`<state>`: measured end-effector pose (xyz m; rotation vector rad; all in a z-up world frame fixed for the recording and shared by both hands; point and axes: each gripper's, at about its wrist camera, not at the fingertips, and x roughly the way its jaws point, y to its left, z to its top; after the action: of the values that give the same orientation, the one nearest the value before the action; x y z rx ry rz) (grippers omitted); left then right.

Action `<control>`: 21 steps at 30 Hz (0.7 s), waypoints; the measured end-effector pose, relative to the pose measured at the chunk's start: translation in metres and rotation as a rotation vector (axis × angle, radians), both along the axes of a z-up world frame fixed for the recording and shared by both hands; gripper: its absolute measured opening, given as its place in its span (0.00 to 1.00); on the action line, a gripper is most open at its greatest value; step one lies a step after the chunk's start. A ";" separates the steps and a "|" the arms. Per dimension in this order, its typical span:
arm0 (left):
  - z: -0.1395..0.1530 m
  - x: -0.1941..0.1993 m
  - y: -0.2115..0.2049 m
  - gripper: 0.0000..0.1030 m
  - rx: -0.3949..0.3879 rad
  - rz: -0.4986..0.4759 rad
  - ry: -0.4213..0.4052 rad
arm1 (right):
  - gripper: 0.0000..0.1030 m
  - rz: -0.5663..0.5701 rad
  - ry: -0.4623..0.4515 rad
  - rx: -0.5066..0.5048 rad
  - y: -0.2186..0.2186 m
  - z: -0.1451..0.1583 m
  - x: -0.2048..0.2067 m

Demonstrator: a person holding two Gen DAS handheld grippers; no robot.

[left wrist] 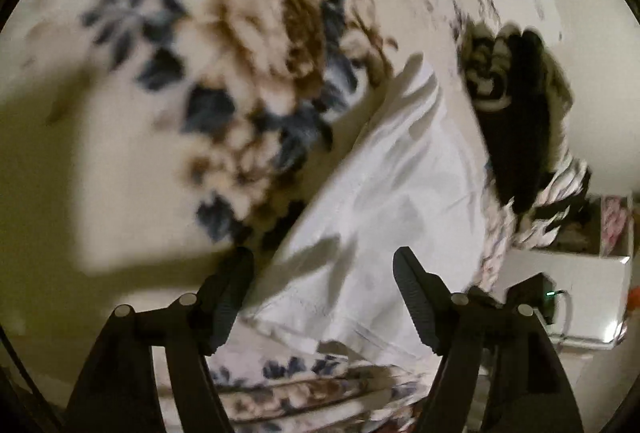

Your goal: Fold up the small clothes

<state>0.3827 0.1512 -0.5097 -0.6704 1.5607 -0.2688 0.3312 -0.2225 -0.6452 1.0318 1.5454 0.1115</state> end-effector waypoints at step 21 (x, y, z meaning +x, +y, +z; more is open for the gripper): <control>0.006 -0.019 0.000 0.22 0.131 -0.008 0.007 | 0.62 0.092 0.065 -0.027 0.023 0.000 -0.005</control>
<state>0.3641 0.1508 -0.5041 -0.5630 1.5734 -0.1685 0.3266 -0.1999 -0.6456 0.9513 1.6498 0.1221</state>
